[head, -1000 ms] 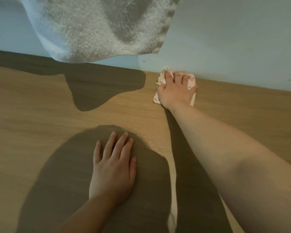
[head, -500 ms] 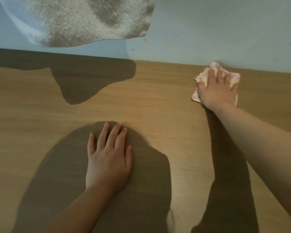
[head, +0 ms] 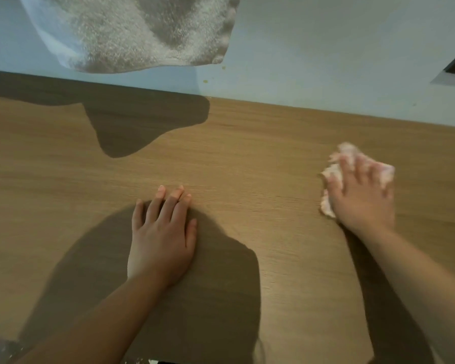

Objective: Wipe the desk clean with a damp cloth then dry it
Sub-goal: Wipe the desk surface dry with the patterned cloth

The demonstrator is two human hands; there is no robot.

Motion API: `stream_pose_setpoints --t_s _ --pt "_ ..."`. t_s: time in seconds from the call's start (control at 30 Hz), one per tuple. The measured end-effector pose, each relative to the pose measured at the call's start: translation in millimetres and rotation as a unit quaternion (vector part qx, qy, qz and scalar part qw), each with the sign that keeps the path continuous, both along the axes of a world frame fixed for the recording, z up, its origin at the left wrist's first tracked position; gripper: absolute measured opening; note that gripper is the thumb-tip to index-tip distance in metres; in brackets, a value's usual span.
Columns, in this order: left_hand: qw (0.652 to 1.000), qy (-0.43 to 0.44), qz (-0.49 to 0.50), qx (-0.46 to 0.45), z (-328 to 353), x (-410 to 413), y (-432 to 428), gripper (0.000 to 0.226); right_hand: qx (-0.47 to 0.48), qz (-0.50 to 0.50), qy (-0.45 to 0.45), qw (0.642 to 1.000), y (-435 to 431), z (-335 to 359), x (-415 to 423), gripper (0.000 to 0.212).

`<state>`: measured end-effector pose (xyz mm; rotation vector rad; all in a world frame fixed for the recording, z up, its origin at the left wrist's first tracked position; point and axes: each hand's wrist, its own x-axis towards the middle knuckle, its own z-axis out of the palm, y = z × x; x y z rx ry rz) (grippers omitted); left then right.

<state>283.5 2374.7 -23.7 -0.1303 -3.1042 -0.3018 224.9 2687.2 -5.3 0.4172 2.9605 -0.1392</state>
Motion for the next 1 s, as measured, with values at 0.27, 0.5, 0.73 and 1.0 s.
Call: stream_pose_setpoints --t_s 0.27,0.5,0.73,1.0 --pt "1.000 0.006 0.013 0.012 1.6 0.4 2.1 0.055 -0.082 0.358 0.001 0.930 -154.2 -7.3 43.4 0.055" --pt "1.000 -0.006 0.009 0.009 2.9 -0.1 1.1 0.056 -0.026 -0.016 0.018 0.999 -31.2 -3.7 -25.5 0.058" --pt "1.000 -0.012 0.003 0.019 2.9 -1.4 1.6 0.056 -0.054 0.364 0.038 0.929 -148.9 -10.8 85.9 0.056" --pt "0.999 -0.044 0.006 0.003 10.4 -1.0 6.0 0.057 -0.036 -0.043 0.014 0.998 -43.8 -1.2 59.1 0.052"
